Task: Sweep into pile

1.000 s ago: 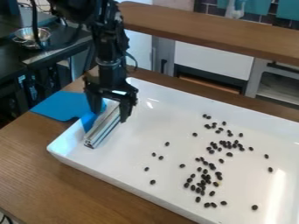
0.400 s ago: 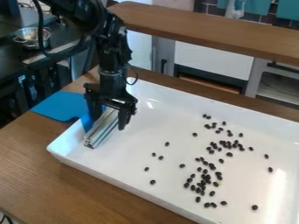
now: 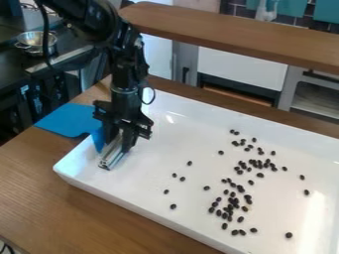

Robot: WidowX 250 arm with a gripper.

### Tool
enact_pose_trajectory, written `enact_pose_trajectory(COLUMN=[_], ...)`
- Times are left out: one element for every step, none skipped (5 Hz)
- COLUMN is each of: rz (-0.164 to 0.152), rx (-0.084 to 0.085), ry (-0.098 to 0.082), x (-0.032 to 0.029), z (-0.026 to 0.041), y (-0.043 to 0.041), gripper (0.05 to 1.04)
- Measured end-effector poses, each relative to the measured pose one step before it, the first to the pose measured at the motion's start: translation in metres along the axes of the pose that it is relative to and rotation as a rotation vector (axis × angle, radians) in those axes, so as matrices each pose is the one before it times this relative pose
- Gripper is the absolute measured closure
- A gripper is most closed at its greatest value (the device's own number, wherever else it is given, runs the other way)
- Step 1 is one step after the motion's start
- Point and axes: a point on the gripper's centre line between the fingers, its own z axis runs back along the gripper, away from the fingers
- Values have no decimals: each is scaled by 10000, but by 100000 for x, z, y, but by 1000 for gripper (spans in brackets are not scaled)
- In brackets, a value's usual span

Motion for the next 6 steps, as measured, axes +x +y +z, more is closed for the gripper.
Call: enact_pose_trajectory(rz=[-453,-356,-149,-174,-120,-197], rx=[-296,-5,-17,111,32,-102], ry=[137,117,-63,-86,-21,149], x=[-703,-393,-76,-109,-62,-353], z=[404,-76,43,-47,49,245], y=[-1942,-2558,-1633,-2105,-1316,-2301], gripper=[710,711,710,710,710,711])
